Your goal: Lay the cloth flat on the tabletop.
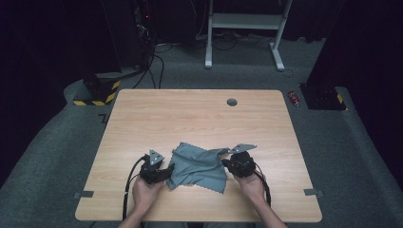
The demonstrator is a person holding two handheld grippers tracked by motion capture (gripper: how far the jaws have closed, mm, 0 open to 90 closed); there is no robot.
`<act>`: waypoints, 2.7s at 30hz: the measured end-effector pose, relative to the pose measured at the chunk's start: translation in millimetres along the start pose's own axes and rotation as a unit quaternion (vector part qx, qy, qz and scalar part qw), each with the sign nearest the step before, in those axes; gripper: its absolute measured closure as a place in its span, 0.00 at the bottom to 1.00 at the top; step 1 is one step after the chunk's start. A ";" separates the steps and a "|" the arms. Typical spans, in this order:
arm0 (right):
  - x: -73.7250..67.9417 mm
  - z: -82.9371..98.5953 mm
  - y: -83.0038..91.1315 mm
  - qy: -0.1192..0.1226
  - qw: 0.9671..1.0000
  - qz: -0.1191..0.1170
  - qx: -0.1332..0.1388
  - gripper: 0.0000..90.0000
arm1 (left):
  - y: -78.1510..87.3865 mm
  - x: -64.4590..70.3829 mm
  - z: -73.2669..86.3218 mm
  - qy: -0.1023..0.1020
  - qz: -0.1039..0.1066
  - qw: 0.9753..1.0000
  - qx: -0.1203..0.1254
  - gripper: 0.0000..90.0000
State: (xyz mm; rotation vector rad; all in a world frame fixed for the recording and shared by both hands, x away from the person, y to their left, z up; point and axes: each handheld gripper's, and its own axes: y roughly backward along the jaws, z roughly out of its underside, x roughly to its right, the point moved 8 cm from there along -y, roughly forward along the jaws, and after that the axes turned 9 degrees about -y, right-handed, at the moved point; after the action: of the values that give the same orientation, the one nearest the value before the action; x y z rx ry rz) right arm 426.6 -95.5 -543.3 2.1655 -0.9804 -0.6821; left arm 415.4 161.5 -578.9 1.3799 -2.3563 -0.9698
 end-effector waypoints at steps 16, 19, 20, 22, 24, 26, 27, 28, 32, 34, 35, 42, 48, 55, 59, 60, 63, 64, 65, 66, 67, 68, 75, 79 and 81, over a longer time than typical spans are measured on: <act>-6.8 -23.6 -3.7 0.006 1.000 0.015 0.021 0.89 | -0.3 -0.9 0.4 0.005 -0.004 1.000 -0.002 0.43; -10.4 -34.1 -12.1 0.010 1.000 0.019 0.015 0.87 | -0.4 -1.1 0.4 0.006 -0.006 1.000 -0.002 0.43; -11.4 -37.2 -15.9 0.010 1.000 0.019 0.013 0.87 | -0.3 -1.1 0.4 0.006 -0.005 1.000 -0.003 0.43; -13.7 -43.2 -24.6 0.008 1.000 0.018 0.009 0.86 | -0.3 -1.2 0.4 0.006 -0.005 1.000 -0.002 0.42; -17.0 -46.4 -31.4 0.007 1.000 0.018 0.006 0.85 | -0.3 -1.3 0.6 0.008 -0.006 1.000 -0.002 0.42; -23.1 -47.8 -38.5 0.007 1.000 0.015 -0.005 0.85 | -0.1 -1.3 0.7 0.008 -0.006 1.000 -0.002 0.42; -26.3 -48.5 -42.9 0.013 1.000 0.015 -0.009 0.84 | -0.1 -1.3 0.7 0.009 -0.006 1.000 -0.002 0.42; -27.9 -49.0 -45.6 0.016 1.000 0.016 -0.012 0.83 | -0.1 -1.2 0.8 0.009 -0.006 1.000 -0.002 0.42; -36.1 -45.1 -63.2 0.024 0.999 0.017 -0.042 0.79 | 0.0 -1.4 0.9 0.008 -0.006 1.000 -0.003 0.42; -38.9 -39.4 -71.8 0.040 0.997 0.020 -0.065 0.78 | 0.1 -1.4 0.9 0.008 -0.006 1.000 -0.003 0.42; -41.3 -36.9 -72.7 0.033 0.997 0.021 -0.071 0.78 | 0.1 -1.4 1.0 0.008 -0.006 1.000 -0.003 0.42; -32.3 -45.0 -42.0 0.027 0.999 0.009 -0.015 0.77 | 0.0 -1.4 0.9 0.008 -0.006 1.000 -0.003 0.42; -6.6 -40.9 -25.1 0.003 1.000 0.024 -0.005 0.77 | -0.2 -1.5 0.8 0.008 -0.007 1.000 -0.002 0.42; -5.9 -38.5 -46.0 -0.028 0.999 0.026 -0.014 0.73 | -0.2 -1.4 0.7 0.009 -0.007 1.000 -0.002 0.42; -5.8 -39.0 -60.8 -0.044 0.998 0.035 -0.023 0.73 | -0.2 -1.4 0.7 0.009 -0.007 1.000 -0.002 0.42; -4.9 -38.0 -64.7 -0.049 0.998 0.039 -0.029 0.74 | -0.1 -1.5 0.8 0.008 -0.007 1.000 -0.002 0.42; -5.3 -36.2 -68.8 -0.041 0.997 0.046 -0.037 0.85 | -0.2 -1.4 0.7 0.009 -0.006 1.000 -0.002 0.42; -6.6 -36.2 -69.1 -0.035 0.998 0.045 -0.038 0.90 | -0.2 -1.4 0.7 0.009 -0.007 1.000 -0.002 0.42; -7.8 -35.9 -69.0 -0.031 0.998 0.046 -0.040 0.92 | -0.2 -1.5 0.7 0.008 -0.007 1.000 -0.002 0.42; -8.3 -36.0 -69.1 -0.019 0.998 0.049 -0.039 0.94 | -0.2 -1.5 0.7 0.008 -0.007 1.000 -0.002 0.42; -8.8 -36.0 -68.9 -0.014 0.998 0.053 -0.040 0.97 | -0.2 -1.4 0.7 0.009 -0.006 1.000 -0.002 0.42; -8.7 -36.1 -68.5 -0.011 0.998 0.053 -0.040 0.97 | -0.2 -1.4 0.7 0.009 -0.007 1.000 -0.002 0.42; 4.1 -38.7 -53.4 -0.017 0.998 0.063 -0.027 0.98 | -0.2 -1.4 0.7 0.009 -0.007 1.000 -0.002 0.42; 20.2 -41.4 -38.5 -0.016 0.996 0.081 -0.020 0.98 | -0.2 -1.4 0.7 0.009 -0.007 1.000 -0.002 0.42; 30.0 -40.6 -34.4 -0.031 0.996 0.086 -0.019 0.98 | -0.2 -1.4 0.7 0.009 -0.007 1.000 -0.002 0.42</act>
State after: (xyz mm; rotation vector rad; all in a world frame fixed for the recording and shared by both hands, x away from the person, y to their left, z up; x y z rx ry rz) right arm 487.0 -87.8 -547.9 2.0094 -1.1631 -0.6833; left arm 415.9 162.9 -579.4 1.3989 -2.3341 -0.9621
